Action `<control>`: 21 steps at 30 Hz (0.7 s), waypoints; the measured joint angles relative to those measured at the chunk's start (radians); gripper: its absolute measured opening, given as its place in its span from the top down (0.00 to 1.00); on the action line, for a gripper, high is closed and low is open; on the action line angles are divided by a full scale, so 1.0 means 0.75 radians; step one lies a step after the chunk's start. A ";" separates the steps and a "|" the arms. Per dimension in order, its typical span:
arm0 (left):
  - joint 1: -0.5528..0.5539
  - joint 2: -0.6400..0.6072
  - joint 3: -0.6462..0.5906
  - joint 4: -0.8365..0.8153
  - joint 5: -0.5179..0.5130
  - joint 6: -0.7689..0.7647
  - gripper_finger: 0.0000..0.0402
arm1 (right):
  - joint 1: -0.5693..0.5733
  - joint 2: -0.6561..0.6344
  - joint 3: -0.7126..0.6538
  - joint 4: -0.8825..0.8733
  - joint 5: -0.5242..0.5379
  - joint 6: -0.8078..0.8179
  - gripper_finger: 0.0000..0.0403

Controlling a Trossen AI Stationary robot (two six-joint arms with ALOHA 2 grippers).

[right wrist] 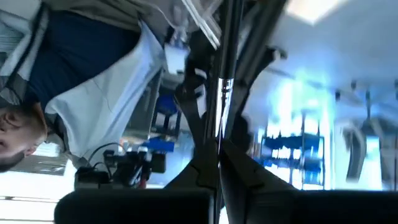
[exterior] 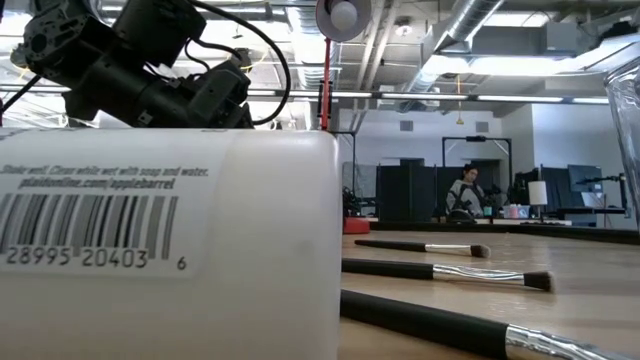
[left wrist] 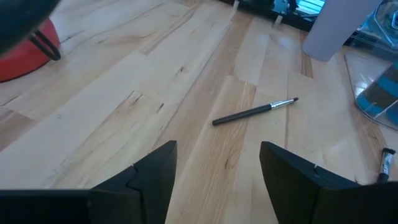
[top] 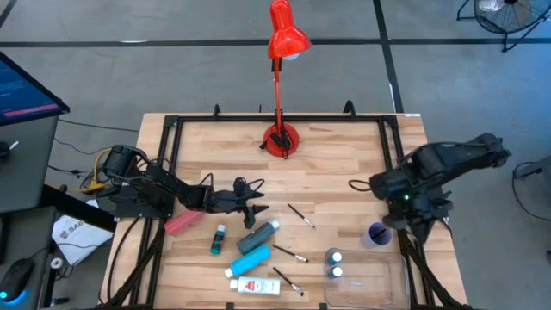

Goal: Pick & Place Paint Supplies
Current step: Put the black silver paint brush into the purple cup

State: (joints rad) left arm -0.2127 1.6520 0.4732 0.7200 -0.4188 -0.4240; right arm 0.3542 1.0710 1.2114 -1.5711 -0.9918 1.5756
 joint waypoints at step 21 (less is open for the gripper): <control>-0.024 0.000 0.000 0.000 0.000 -0.057 0.48 | 0.022 0.406 0.000 -0.004 -0.242 -0.320 1.00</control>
State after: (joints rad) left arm -0.2307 1.6519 0.4732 0.7200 -0.4187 -0.4668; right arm 0.3706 1.3756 1.2112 -1.5742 -1.1733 1.3359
